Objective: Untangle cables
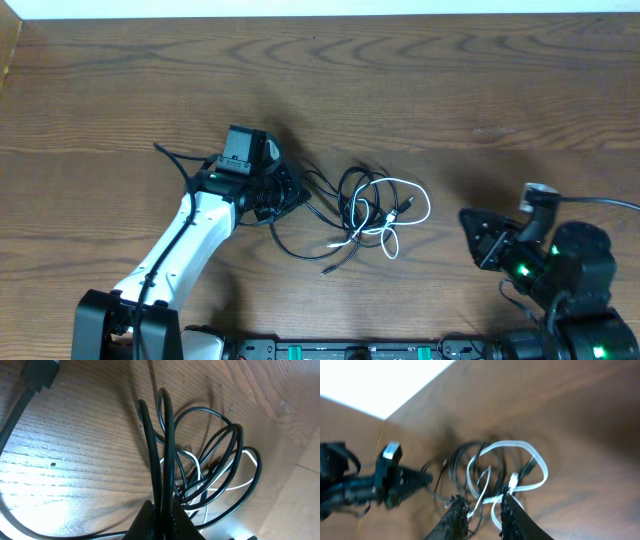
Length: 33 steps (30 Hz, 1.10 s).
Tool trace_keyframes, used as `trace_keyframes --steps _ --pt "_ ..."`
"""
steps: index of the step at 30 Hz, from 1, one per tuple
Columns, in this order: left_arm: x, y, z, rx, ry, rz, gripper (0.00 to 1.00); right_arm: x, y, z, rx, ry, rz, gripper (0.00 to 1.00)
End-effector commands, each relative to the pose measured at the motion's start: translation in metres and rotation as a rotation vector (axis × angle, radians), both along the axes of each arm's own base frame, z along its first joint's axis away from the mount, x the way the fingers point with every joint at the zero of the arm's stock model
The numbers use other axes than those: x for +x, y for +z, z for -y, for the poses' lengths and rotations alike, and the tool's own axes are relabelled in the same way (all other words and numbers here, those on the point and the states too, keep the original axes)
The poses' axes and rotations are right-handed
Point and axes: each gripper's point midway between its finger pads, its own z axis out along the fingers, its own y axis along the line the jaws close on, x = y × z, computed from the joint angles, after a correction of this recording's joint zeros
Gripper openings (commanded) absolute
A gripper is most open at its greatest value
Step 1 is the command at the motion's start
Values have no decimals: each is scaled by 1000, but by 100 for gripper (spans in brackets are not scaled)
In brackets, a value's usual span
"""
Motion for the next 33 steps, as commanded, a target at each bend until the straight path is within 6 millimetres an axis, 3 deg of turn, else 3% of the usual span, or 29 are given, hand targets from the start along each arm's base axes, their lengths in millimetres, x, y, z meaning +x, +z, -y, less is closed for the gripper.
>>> trace_keyframes --steps 1,6,9,12,21,28,33 --pt "1 4 3 -16 -20 13 8 -7 -18 -23 93 118 -110 24" --pt "1 5 5 -27 -26 13 8 2 -34 -44 128 201 -201 27" --pt "2 15 16 -92 -87 56 8 10 -49 -59 144 222 -278 24" --pt "4 25 26 -154 -140 100 8 15 -70 -76 163 230 -383 23" --pt "4 25 26 -152 -144 107 8 19 -132 -128 153 311 -564 21" --pt "4 25 26 -152 -145 106 8 32 -172 -143 165 253 -643 18" --pt "4 25 26 -152 -144 106 8 42 -194 -139 137 193 -650 19"
